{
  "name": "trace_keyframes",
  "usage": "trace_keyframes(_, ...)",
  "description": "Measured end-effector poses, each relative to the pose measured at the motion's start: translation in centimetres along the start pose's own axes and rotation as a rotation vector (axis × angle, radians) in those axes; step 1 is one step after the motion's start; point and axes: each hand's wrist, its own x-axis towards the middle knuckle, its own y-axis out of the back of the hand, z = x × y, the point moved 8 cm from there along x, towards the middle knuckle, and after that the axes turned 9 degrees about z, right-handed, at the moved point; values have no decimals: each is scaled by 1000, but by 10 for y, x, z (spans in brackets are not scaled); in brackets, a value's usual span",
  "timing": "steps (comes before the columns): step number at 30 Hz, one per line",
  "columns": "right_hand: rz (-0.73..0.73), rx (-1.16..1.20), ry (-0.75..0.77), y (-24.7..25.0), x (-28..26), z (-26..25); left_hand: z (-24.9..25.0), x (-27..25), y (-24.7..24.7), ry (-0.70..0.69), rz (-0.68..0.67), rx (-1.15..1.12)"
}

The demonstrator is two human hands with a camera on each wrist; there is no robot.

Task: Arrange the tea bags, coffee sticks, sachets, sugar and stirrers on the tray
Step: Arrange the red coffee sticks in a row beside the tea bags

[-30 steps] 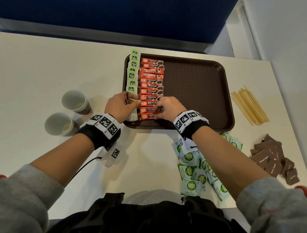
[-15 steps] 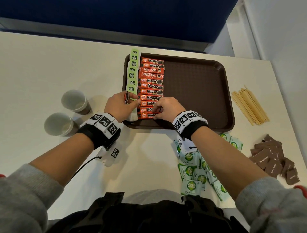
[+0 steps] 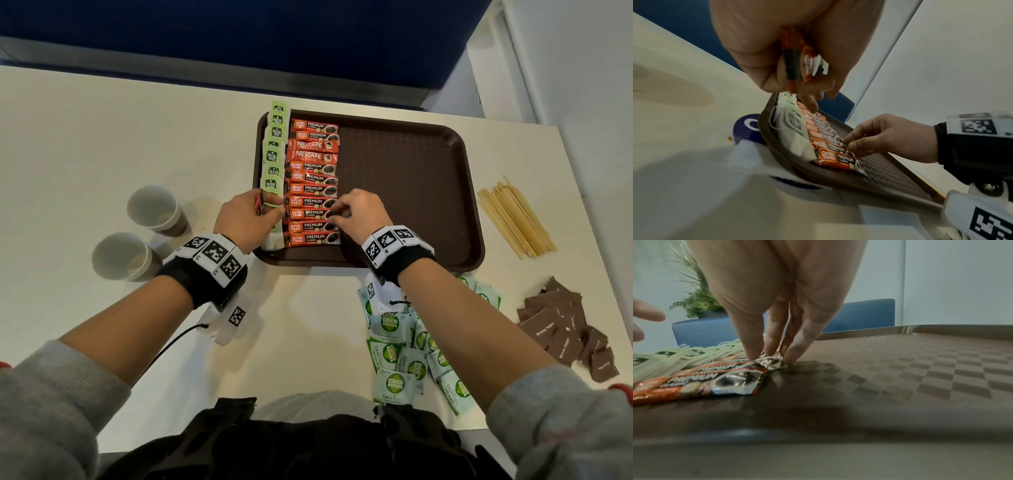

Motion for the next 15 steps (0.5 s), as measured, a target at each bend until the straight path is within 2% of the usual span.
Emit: trace_keyframes(15,-2,57,-1,1,-6,-8,2,-2,1,5,-10,-3)
